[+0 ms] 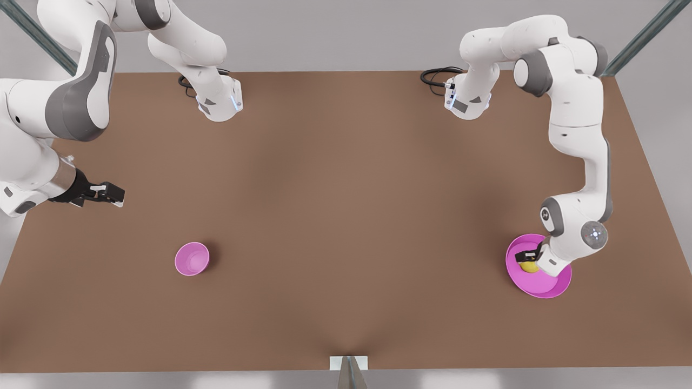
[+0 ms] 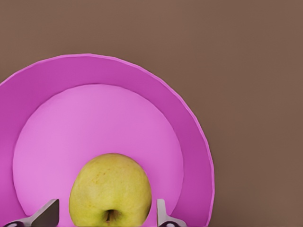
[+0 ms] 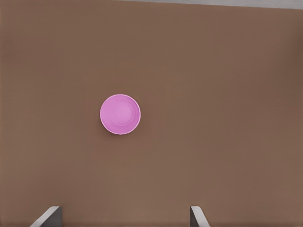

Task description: Use the left arm to pick up the apple from the plate, transfer it to the gripper of the right arm, and then use the right arm to place it into the bowl

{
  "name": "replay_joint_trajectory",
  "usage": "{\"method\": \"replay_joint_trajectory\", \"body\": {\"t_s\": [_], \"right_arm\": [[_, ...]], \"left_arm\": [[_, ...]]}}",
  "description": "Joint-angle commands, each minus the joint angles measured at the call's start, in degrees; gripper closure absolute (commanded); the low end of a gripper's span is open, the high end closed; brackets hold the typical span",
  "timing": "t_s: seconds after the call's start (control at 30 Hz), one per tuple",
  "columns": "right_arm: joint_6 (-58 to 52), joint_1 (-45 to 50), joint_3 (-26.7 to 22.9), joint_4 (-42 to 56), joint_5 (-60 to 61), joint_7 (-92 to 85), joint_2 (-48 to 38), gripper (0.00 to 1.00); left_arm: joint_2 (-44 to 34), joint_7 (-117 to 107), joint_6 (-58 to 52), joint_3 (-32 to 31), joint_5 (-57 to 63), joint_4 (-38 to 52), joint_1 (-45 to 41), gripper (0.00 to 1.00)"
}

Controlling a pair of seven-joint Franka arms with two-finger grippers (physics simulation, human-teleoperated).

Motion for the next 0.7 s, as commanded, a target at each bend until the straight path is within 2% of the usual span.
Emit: {"method": "replay_joint_trajectory", "body": {"t_s": [0.0,0.5,0.57,0.63,0.67], "right_arm": [[0.0,0.0,0.0,0.0,0.0,-0.2,-0.1,0.00],[0.0,-0.1,-0.1,0.0,0.0,-0.8,-0.1,0.00],[0.0,-0.1,-0.1,0.0,0.0,-0.9,-0.1,0.00],[0.0,0.1,0.0,0.0,0.0,-0.8,-0.1,0.00],[0.0,0.1,0.0,0.0,0.0,-0.8,-0.1,0.00]], "left_arm": [[0.2,-0.9,1.1,0.0,0.2,0.2,0.0,0.00],[1.6,-1.9,2.2,0.0,0.1,1.3,0.0,0.00],[2.0,-2.3,2.4,0.0,0.1,1.2,0.0,0.04],[2.3,-2.3,2.9,0.0,0.1,1.2,0.0,0.14],[2.3,-2.2,2.9,0.0,0.1,1.2,0.0,0.16]]}}
